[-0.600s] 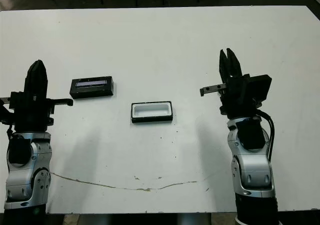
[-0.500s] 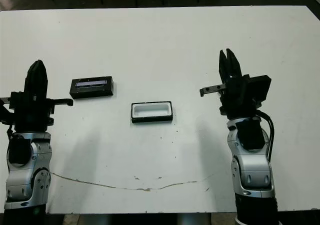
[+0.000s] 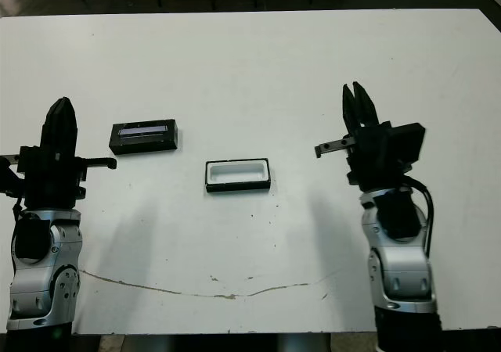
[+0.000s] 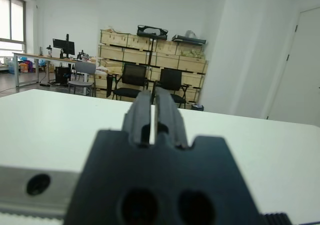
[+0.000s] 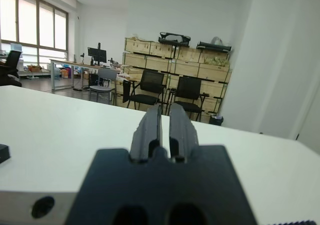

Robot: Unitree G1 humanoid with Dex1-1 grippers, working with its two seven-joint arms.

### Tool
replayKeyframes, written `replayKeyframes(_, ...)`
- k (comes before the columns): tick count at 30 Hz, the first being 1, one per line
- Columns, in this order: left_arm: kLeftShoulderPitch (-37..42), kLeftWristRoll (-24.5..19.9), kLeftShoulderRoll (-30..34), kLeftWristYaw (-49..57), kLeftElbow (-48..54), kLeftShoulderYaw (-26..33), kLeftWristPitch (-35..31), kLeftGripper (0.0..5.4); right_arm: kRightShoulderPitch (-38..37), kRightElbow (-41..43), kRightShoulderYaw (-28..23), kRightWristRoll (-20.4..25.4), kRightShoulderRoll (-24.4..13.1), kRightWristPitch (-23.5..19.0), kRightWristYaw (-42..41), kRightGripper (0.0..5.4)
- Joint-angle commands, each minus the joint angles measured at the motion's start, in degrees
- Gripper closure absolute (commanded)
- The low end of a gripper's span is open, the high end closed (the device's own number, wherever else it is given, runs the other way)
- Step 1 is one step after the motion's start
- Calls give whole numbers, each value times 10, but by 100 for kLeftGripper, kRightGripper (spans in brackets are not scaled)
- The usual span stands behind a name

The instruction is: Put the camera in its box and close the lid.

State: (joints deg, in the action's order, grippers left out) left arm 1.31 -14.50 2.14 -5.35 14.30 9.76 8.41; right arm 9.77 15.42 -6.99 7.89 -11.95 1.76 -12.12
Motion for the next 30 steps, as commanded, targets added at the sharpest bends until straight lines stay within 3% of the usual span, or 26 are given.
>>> replayKeyframes(1, -13, -4, 2, -3, -1, 0, -6, 536, 16, 0, -30, 11, -39, -12, -15, 540)
replayKeyframes(7, -15, -2, -4, -2, -4, -3, -3, 536, 61, -69, -75, 0, -129, -30, -45, 540)
replayKeyframes(10, -11, -2, -3, -3, -12, -2, 0, 536, 75, -108, -72, -17, -189, -62, -78, 540)
replayKeyframes(13, -6, -2, 0, -4, -21, 1, 3, 540, 75, -130, -65, -6, -222, -90, -122, 510)
replayKeyframes(16, -1, -8, 2, -7, -28, 4, 2, 540, 74, -133, -58, 32, -237, -163, -171, 466)
replayKeyframes(18, 4, -14, 2, -12, -36, 6, 5, 540, 75, -153, -61, 76, -235, -189, -223, 432)
replayKeyframes(24, 9, -18, 4, -23, -51, 8, 15, 540, 84, -255, -60, 136, -214, -166, -321, 326)
replayKeyframes(30, 9, -21, 6, -31, -59, 11, 19, 540, 97, -285, -60, 152, -225, -192, -352, 221)
